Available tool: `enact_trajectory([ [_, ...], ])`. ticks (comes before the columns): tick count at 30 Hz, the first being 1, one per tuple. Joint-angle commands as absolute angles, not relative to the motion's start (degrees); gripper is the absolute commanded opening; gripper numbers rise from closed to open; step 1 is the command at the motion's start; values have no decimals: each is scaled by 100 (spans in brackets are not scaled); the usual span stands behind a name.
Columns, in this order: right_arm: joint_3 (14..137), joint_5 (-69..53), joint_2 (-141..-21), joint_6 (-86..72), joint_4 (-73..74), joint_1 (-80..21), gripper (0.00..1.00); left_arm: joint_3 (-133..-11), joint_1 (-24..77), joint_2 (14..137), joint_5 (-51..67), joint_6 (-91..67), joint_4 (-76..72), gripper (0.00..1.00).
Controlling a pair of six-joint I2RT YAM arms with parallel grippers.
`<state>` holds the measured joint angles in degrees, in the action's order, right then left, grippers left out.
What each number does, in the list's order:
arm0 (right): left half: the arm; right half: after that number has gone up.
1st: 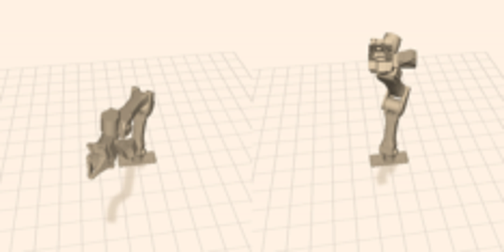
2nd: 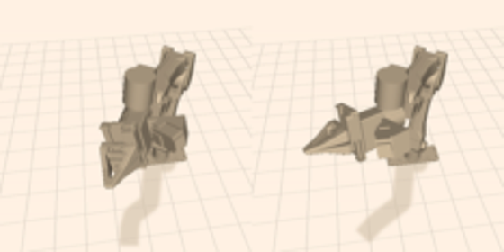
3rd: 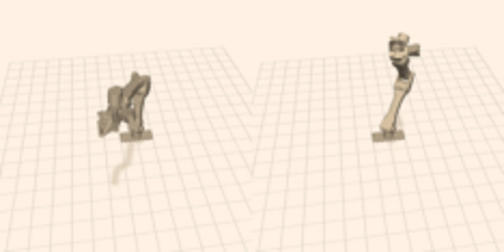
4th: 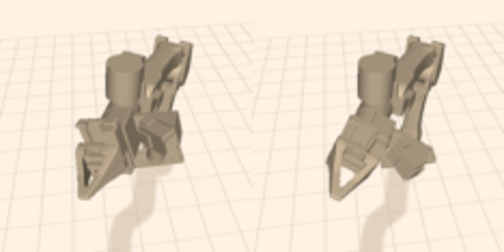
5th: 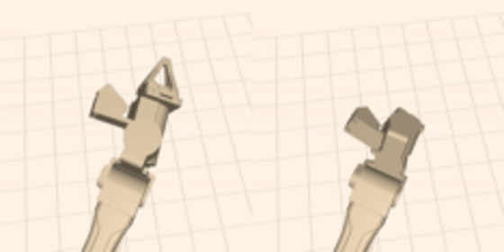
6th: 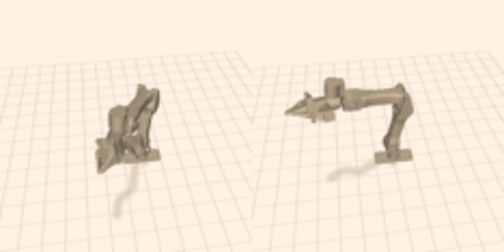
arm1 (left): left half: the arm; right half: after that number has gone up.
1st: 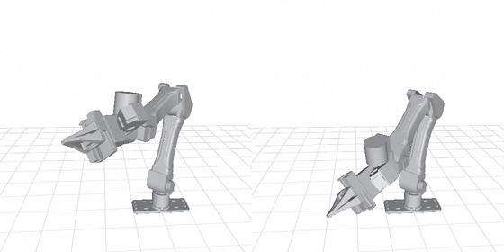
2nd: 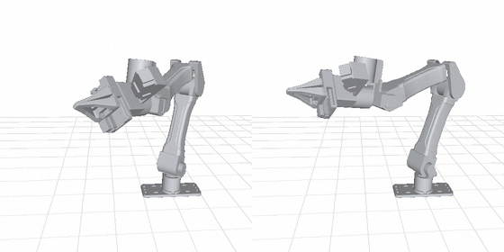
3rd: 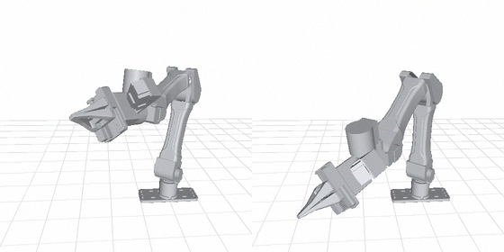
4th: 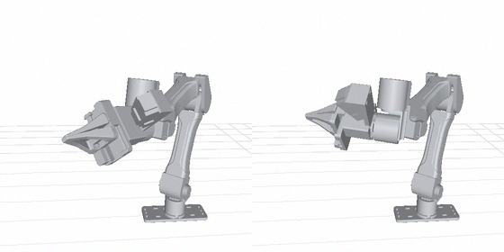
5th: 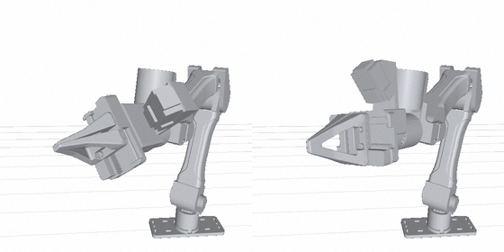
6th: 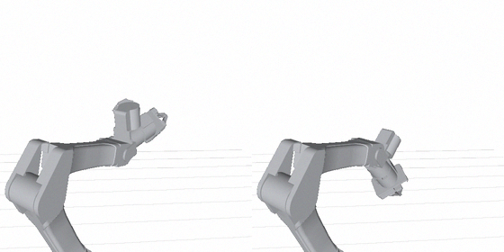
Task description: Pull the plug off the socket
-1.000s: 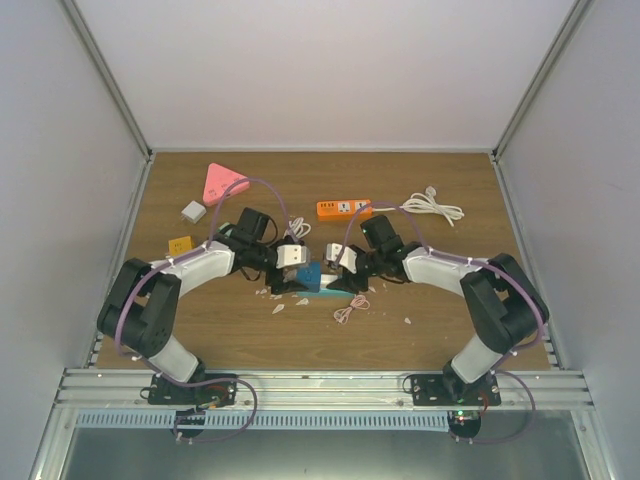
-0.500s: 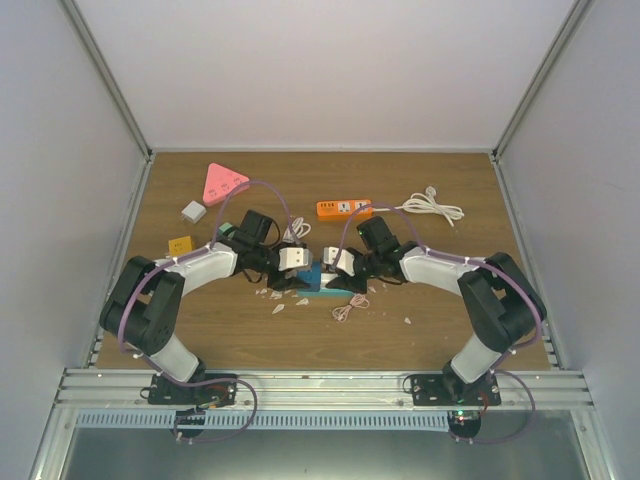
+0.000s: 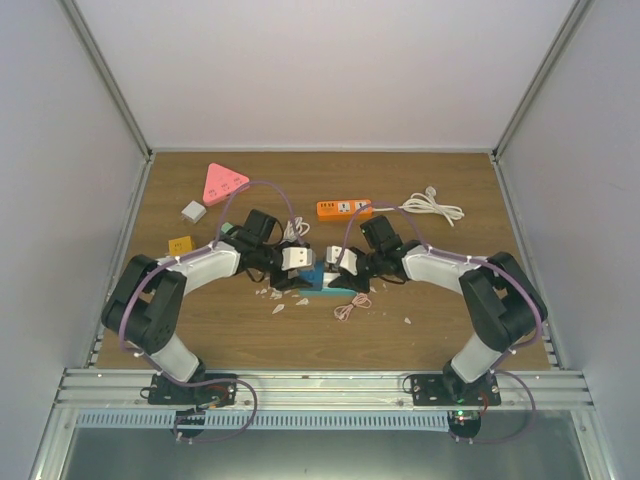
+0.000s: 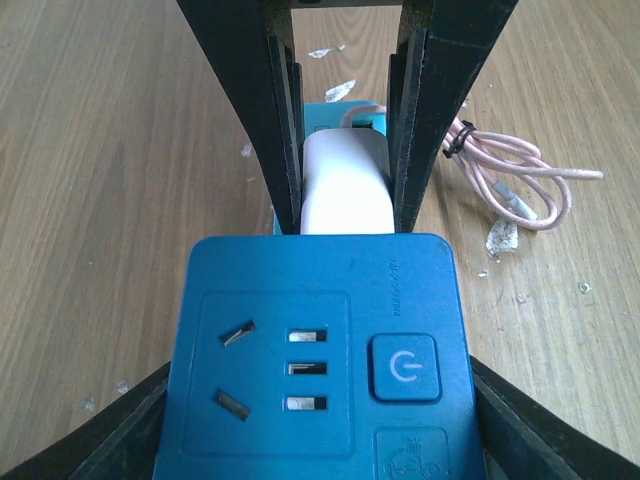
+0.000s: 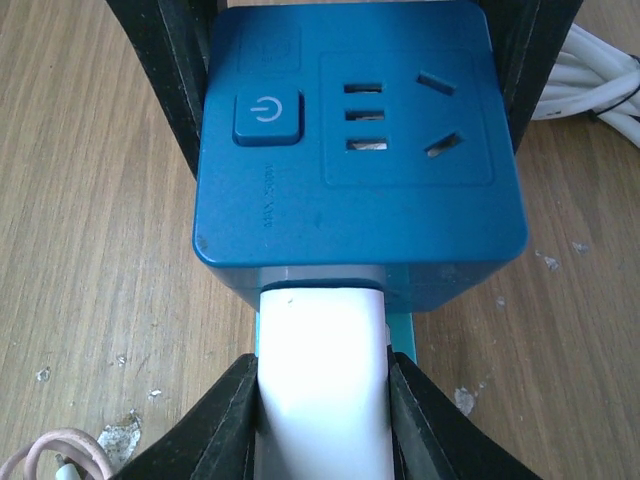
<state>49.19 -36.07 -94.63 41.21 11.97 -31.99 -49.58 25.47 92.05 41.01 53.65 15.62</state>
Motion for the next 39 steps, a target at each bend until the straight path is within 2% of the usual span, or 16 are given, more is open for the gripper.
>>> enact_trajectory([
  [1,4847,-3324,-9431,4213,1720,-2814,13,-5009,2474,9422,3578,5524,1977,14],
  [11,4816,-3120,-9360,4441,2023,-2533,8,-5160,2402,9496,3332,5599,2151,9],
  [25,5029,-2981,-9328,4612,2606,-2470,7,-5239,2400,9500,3330,5659,2236,9],
  [30,5195,-3371,-9133,4479,2707,-2262,7,-5220,2403,9379,3478,5577,2188,26],
  [39,5840,-4667,-9104,4136,3170,-1742,8,-5559,2391,9031,3448,5301,2222,79],
])
